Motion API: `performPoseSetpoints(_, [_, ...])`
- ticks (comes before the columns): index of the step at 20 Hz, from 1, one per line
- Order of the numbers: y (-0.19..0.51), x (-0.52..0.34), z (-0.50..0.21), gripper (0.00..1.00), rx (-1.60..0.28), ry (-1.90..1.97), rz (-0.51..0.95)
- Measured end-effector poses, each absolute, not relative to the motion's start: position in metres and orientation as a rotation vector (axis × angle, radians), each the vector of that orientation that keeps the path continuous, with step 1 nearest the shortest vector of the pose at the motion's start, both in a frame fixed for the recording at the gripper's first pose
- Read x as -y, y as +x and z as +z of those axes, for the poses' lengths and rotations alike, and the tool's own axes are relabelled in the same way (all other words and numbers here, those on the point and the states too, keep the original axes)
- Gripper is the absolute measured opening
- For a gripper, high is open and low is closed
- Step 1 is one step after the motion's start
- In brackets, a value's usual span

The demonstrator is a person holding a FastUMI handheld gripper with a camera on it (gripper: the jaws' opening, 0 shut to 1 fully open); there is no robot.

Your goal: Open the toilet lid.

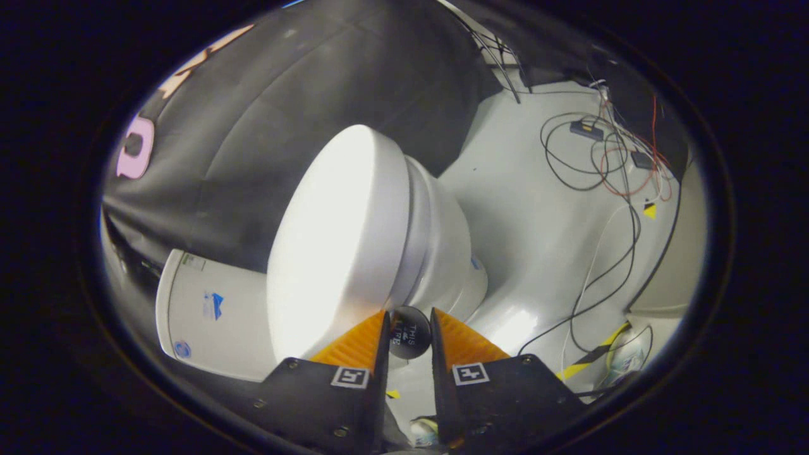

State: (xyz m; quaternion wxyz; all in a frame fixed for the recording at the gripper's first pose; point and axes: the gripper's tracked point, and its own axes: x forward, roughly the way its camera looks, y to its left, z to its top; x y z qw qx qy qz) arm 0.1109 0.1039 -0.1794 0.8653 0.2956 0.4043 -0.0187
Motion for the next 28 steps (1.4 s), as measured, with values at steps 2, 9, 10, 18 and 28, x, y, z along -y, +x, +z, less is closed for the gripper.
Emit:
performPoseSetpoints(2, [0.112,-0.103,-0.177,0.33,-0.852,0.636,-0.046])
performPoseSetpoints(9, [0.099,-0.127,-0.184,0.31,-0.974,0.782,0.047])
performPoseSetpoints(10, [0.101,-0.128,-0.183,0.32,-0.972,0.79,0.045])
performPoseSetpoints(18, [0.111,-0.122,-0.178,0.18,-0.897,0.851,0.048])
performPoseSetpoints(28, [0.115,-0.12,-0.169,0.07,-0.836,0.917,0.07])
